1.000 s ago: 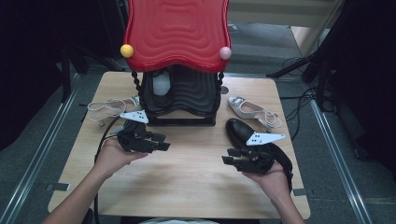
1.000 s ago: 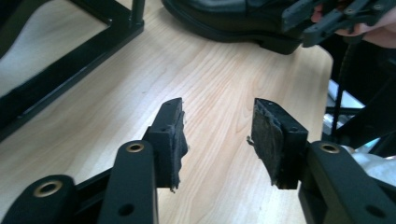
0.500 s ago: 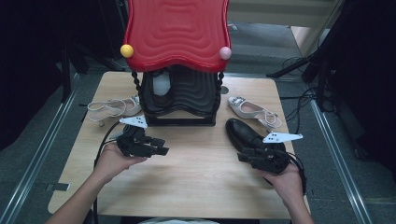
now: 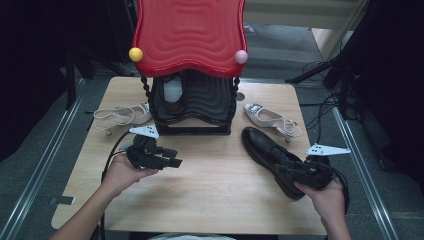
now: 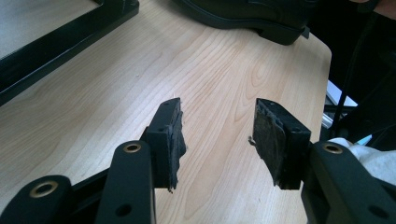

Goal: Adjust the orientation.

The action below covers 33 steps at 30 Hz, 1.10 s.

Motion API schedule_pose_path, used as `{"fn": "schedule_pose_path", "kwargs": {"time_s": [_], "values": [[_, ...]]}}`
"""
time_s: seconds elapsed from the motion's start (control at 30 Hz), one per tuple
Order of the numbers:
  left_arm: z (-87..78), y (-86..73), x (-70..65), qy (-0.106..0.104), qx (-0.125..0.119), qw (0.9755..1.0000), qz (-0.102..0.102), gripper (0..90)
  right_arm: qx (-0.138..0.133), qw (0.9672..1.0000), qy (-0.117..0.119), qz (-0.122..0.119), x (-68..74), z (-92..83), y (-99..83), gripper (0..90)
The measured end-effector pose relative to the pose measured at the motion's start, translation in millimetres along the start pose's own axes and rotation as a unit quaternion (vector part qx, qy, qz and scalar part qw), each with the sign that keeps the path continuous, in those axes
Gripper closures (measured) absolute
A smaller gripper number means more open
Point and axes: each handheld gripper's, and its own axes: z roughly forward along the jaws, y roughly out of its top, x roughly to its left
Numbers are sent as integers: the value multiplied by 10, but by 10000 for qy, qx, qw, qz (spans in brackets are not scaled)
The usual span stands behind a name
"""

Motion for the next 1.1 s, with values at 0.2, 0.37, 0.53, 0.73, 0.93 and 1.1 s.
{"fn": "schedule_pose_path", "kwargs": {"time_s": [0.2, 0.37, 0.53, 0.73, 0.93, 1.1], "values": [[6, 0, 6, 9, 0, 10000, -28, 524, 99, 9997, -219, 88, -74, -90, -111, 645], [12, 1, 11, 16, 4, 10000, -44, 520, 279, 9983, -474, 187, -85, 7, -87, 637], [17, 3, 20, 6, 11, 10000, -52, 518, 186, 9978, -560, 301, -93, 28, -48, 625], [29, 2, 13, 8, 24, 10000, -32, 517, 356, 9967, -593, 436, -107, 208, 4, 614], [38, 2, 25, 22, -4, 10000, -64, 518, 801, 9923, -776, 540, -87, 437, 105, 710], [44, 0, 27, 53, 11, 10000, -56, 515, 786, 9912, -546, 917, -73, 457, 121, 816]]}}
